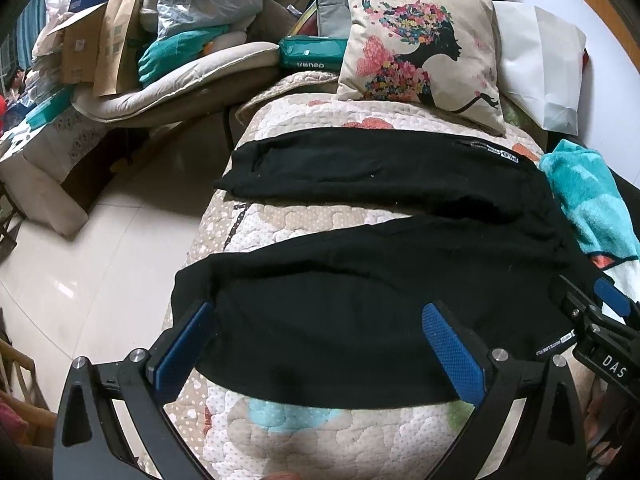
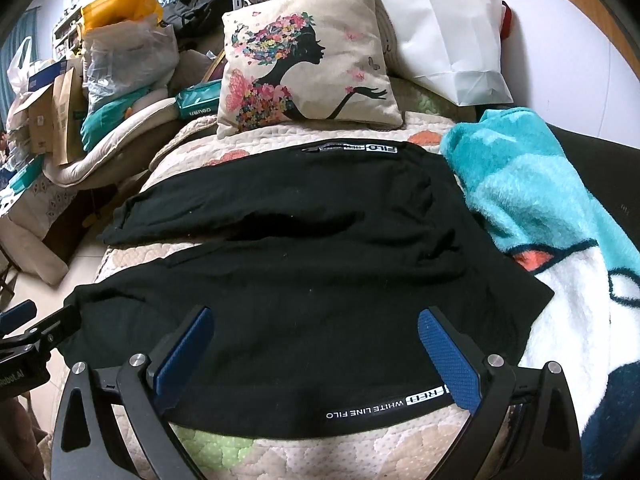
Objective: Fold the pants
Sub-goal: 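Position both grippers open over the black pants' waistband edge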
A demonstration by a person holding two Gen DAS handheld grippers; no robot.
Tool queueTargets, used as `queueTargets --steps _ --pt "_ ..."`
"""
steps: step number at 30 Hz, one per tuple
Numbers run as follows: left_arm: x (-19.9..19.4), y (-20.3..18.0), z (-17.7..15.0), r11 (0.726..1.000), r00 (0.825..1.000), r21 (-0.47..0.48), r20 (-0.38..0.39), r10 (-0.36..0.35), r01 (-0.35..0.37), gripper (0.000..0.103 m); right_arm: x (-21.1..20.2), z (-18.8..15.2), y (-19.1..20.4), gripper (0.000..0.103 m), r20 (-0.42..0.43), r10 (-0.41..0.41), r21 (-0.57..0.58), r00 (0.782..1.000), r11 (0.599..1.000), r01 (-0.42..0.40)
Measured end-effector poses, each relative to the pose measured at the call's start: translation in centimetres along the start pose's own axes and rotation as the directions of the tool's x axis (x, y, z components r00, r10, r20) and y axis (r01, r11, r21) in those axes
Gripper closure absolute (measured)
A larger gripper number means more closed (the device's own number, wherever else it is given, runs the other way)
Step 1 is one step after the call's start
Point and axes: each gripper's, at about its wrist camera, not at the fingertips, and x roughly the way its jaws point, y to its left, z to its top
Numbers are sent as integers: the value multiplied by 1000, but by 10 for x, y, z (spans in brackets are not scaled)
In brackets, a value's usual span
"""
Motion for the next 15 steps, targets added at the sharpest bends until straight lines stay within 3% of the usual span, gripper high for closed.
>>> queueTargets --steps 15 --pt "10 -1 -2 1000 999 1 -41 9 -9 0 3 -2 1 0 -23 0 3 1000 1000 0"
